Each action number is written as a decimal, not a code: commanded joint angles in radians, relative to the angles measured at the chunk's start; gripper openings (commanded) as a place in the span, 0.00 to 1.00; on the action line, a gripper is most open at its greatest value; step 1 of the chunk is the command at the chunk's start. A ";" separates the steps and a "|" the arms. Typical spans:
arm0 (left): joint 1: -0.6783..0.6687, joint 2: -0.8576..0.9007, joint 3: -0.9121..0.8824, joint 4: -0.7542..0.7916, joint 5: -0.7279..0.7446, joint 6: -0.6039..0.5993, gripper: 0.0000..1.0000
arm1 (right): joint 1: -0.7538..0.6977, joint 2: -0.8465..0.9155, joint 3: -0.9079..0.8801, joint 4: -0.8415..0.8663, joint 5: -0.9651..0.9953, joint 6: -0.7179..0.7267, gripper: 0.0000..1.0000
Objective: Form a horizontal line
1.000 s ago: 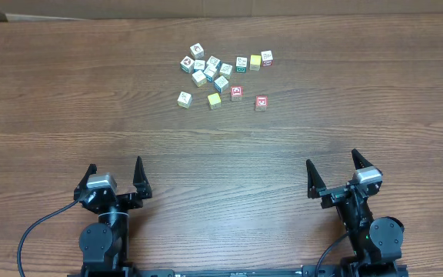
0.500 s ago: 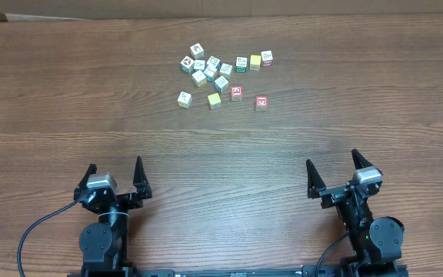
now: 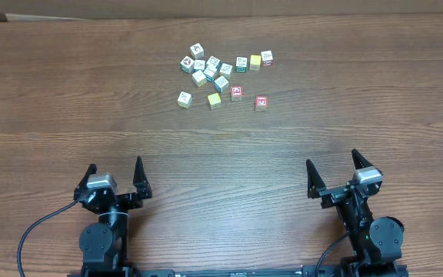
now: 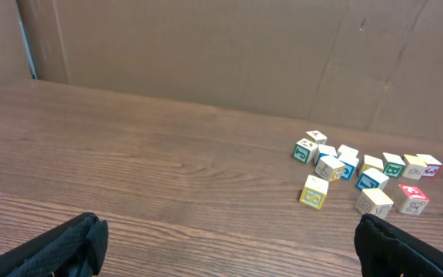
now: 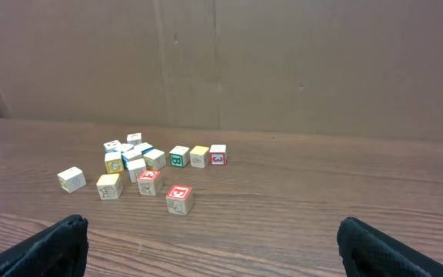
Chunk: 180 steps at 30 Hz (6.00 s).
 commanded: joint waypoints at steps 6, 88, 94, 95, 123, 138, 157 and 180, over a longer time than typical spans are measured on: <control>-0.006 -0.011 -0.002 0.000 -0.002 0.022 1.00 | -0.003 -0.008 -0.010 0.002 -0.003 -0.004 1.00; -0.006 -0.011 -0.002 0.000 -0.002 0.022 1.00 | -0.003 -0.008 -0.010 0.002 -0.003 -0.004 1.00; -0.006 -0.011 -0.002 0.000 -0.002 0.022 1.00 | -0.003 -0.008 -0.010 0.002 -0.003 -0.004 1.00; -0.006 -0.011 -0.002 0.000 -0.002 0.022 1.00 | -0.003 -0.008 -0.010 0.002 -0.003 -0.004 1.00; -0.006 -0.011 -0.002 0.000 0.003 0.012 1.00 | -0.003 -0.008 -0.010 0.002 -0.003 -0.004 1.00; -0.006 -0.011 0.021 0.488 0.009 0.011 1.00 | -0.003 -0.008 -0.010 0.002 -0.003 -0.004 1.00; -0.006 0.229 0.900 -0.254 0.188 0.011 1.00 | -0.003 -0.008 -0.010 0.002 -0.003 -0.004 1.00; -0.007 1.307 1.930 -1.391 0.377 0.011 1.00 | -0.003 -0.008 -0.010 0.002 -0.003 -0.004 1.00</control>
